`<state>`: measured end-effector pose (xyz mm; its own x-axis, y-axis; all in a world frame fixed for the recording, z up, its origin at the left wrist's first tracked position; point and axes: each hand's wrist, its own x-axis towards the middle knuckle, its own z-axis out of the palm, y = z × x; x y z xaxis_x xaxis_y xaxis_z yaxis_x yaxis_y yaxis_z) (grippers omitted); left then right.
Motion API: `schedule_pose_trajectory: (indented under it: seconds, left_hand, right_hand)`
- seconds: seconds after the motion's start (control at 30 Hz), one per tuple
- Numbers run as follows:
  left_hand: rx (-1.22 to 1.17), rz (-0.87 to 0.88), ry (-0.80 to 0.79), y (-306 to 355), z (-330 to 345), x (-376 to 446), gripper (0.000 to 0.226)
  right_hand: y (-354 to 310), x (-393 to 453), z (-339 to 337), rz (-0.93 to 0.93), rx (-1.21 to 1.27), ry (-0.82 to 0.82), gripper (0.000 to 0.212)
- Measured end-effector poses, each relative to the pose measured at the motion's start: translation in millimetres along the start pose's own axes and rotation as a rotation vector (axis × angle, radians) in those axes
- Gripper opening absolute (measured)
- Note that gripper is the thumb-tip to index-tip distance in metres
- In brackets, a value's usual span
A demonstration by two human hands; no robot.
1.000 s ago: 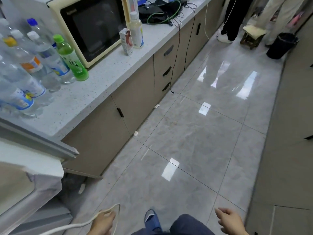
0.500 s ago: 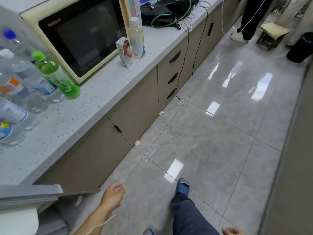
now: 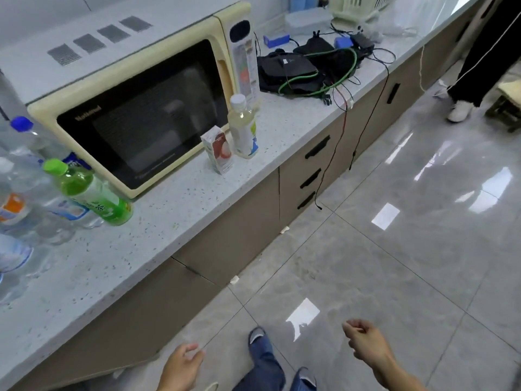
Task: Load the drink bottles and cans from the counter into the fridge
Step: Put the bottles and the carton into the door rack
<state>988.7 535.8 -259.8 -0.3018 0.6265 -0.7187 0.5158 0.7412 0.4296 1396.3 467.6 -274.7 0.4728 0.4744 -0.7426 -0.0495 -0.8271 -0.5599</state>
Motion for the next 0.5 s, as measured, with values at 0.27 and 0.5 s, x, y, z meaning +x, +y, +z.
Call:
schedule_pose_trajectory:
  seconds: [0.27, 0.5]
  left_hand:
    - [-0.144, 0.368, -0.039, 179.4, -2.6, 23.3, 0.018]
    - [-0.234, 0.566, 0.217, 355.0, -32.2, 46.0, 0.057]
  right_hand:
    - [-173.3, 28.3, 49.9, -0.222, -0.040, -0.133, 0.013]
    - [-346.9, 48.0, 84.9, -0.643, -0.038, -0.135, 0.035]
